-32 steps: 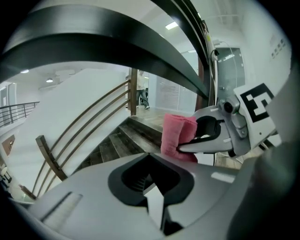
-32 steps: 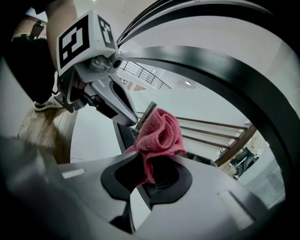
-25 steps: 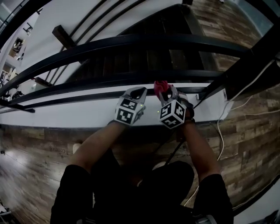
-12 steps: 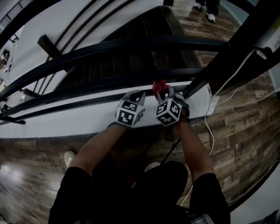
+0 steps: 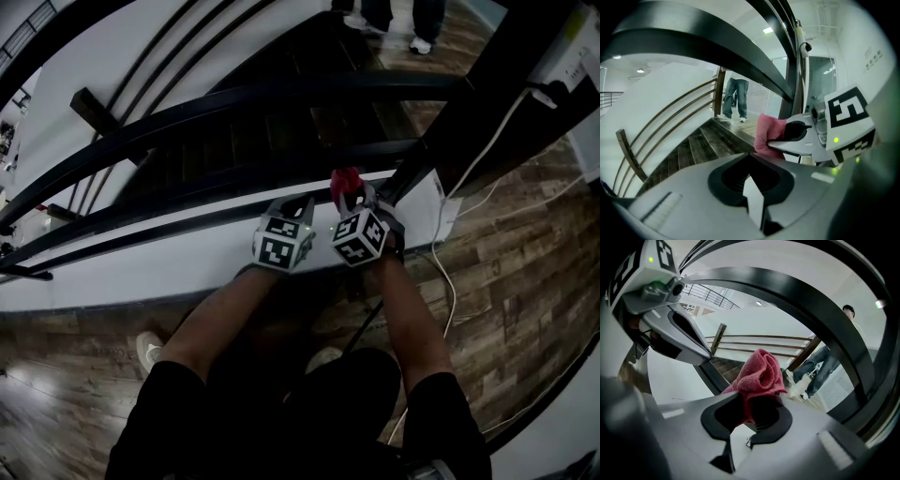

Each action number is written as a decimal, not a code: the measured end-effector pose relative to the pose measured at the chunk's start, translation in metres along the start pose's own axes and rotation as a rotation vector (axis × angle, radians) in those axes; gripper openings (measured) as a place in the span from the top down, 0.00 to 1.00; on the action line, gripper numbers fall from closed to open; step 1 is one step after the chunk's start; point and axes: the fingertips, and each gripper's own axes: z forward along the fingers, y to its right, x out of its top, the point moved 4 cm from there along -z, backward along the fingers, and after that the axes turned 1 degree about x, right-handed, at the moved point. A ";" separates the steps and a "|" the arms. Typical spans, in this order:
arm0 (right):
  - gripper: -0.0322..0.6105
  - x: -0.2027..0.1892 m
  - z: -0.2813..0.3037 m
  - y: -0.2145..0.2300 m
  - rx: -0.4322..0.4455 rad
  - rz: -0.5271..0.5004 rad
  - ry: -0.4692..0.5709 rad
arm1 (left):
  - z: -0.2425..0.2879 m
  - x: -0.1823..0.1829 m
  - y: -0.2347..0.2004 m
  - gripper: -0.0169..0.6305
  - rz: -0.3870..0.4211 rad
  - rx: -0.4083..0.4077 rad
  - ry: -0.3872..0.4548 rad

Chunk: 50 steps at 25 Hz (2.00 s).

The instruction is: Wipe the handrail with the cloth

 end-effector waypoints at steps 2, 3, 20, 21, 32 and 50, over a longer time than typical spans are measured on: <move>0.89 -0.006 -0.001 0.008 -0.024 0.028 -0.008 | 0.003 0.001 0.001 0.98 -0.010 0.002 -0.002; 0.89 -0.009 -0.001 0.012 -0.033 0.043 -0.013 | 0.005 0.001 0.001 0.98 -0.015 0.003 -0.004; 0.89 -0.041 0.001 0.049 -0.165 0.160 -0.057 | 0.030 0.001 0.043 0.98 -0.056 -0.140 -0.024; 0.89 -0.044 0.000 0.052 -0.179 0.162 -0.060 | 0.030 0.001 0.044 0.98 -0.054 -0.147 -0.023; 0.89 -0.061 -0.004 0.066 -0.260 0.202 -0.100 | 0.020 0.000 0.047 0.98 -0.045 -0.200 -0.007; 0.89 0.064 -0.093 -0.057 -0.043 0.211 0.174 | -0.136 0.004 -0.034 0.98 0.027 -0.146 -0.053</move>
